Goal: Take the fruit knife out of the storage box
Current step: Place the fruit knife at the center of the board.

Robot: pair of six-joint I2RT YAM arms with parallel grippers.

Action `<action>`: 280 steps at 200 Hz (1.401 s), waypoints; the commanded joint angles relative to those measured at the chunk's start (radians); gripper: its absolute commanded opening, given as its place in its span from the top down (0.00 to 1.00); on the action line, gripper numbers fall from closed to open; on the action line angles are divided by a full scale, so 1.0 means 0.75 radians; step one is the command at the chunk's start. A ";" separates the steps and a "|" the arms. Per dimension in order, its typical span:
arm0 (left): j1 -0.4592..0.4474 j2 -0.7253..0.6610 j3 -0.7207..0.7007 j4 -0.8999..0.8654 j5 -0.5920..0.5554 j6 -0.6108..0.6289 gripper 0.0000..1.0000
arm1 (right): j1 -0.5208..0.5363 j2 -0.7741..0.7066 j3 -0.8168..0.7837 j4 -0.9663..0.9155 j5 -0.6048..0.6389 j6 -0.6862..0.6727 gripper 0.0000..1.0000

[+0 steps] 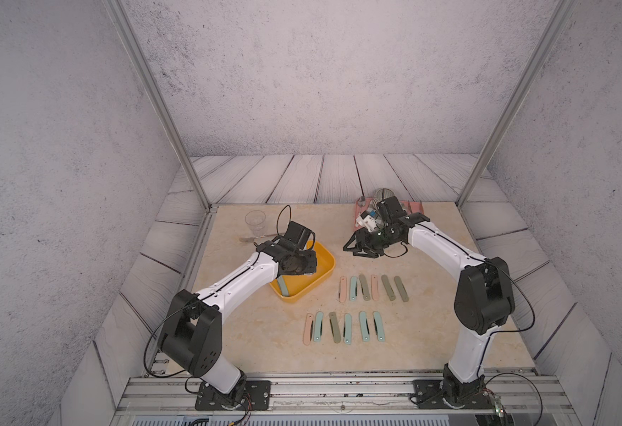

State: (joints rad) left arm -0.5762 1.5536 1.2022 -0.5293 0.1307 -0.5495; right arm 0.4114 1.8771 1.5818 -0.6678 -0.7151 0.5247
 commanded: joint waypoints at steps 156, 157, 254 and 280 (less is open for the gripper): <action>-0.124 -0.116 -0.075 0.176 0.222 -0.073 0.73 | 0.129 0.033 0.012 0.122 -0.132 0.051 0.52; -0.124 -0.116 -0.075 0.177 0.223 -0.074 0.73 | 0.130 0.033 0.014 0.122 -0.131 0.052 0.52; -0.127 -0.108 -0.069 0.211 0.222 -0.089 0.73 | 0.147 0.023 -0.017 0.150 -0.159 0.073 0.87; -0.128 -0.113 -0.075 0.211 0.219 -0.087 0.71 | 0.144 0.022 -0.005 0.148 -0.150 0.070 0.93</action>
State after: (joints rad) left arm -0.6643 1.4925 1.1526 -0.3931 0.2943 -0.6151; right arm 0.5179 1.9015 1.5814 -0.5549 -0.8303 0.5838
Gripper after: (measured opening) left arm 0.282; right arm 0.141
